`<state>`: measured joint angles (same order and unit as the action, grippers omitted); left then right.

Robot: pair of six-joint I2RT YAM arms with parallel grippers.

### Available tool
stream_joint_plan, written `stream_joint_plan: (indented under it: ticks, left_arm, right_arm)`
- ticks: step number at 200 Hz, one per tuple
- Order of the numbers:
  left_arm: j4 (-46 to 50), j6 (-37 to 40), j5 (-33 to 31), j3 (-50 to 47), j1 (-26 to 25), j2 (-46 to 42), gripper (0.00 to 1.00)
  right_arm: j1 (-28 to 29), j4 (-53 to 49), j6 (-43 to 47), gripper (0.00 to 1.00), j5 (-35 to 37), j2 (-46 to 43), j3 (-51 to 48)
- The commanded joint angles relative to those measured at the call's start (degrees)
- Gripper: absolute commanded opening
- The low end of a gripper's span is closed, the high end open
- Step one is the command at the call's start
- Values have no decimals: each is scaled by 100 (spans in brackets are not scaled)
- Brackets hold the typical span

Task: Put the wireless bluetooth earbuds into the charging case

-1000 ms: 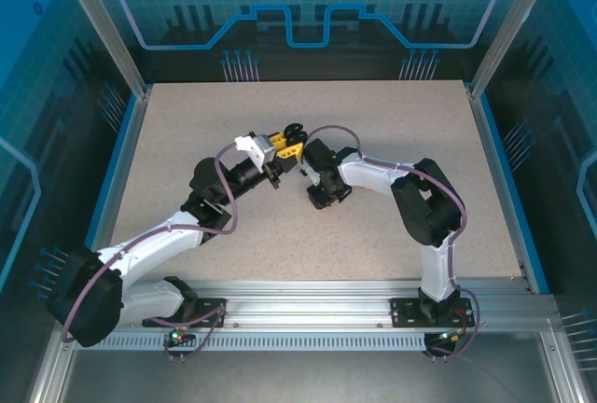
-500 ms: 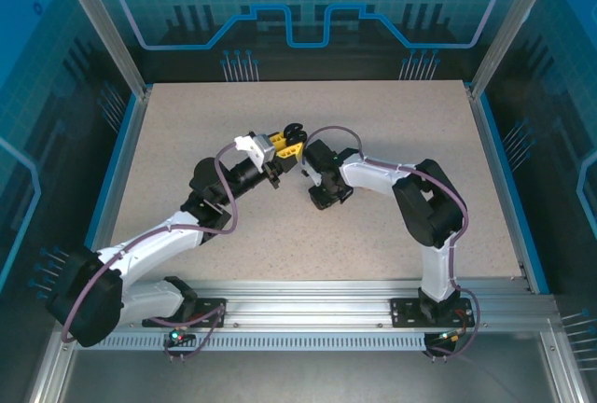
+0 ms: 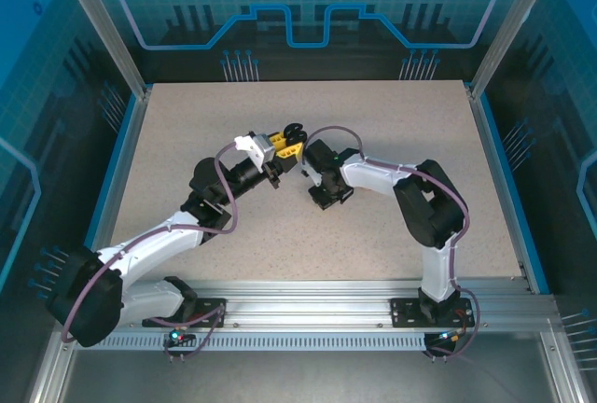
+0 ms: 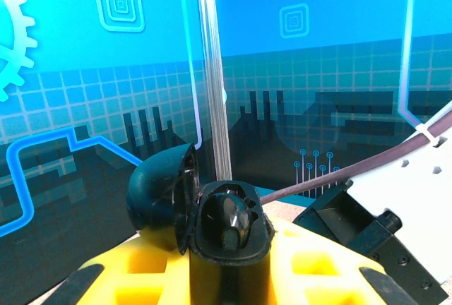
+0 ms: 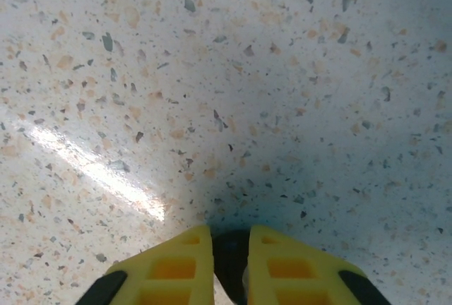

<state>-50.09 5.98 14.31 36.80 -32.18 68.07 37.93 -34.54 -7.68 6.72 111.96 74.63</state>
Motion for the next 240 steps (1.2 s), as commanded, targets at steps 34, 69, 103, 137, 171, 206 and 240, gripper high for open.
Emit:
stream_joint_plan:
  ticks: [34,69,103,137,171,206,240]
  left_arm:
    - [-135,42,-16,-42,42,-168,0]
    - [-101,127,67,-50,28,-189,0]
    - [-126,205,274,9,-13,-125,0]
    - [-203,506,348,77,-248,15,0]
    - [-324,662,312,271,-504,272,0]
    - [-371,787,327,538,-724,606,0]
    - [-369,785,304,760,-846,810,0]
  right_arm:
    - [-189,323,-651,10,-98,-1194,-525]
    - [-288,397,-1080,10,131,-2419,-590]
    - [-365,692,-1476,12,262,-3784,-547]
    - [-350,1208,-1732,12,272,-4861,-482]
    - [-222,1792,-1953,12,117,-5413,-493]
    - [-37,2184,-2053,13,-166,-5579,-493]
    - [8,2362,-2192,13,-454,-5623,-582]
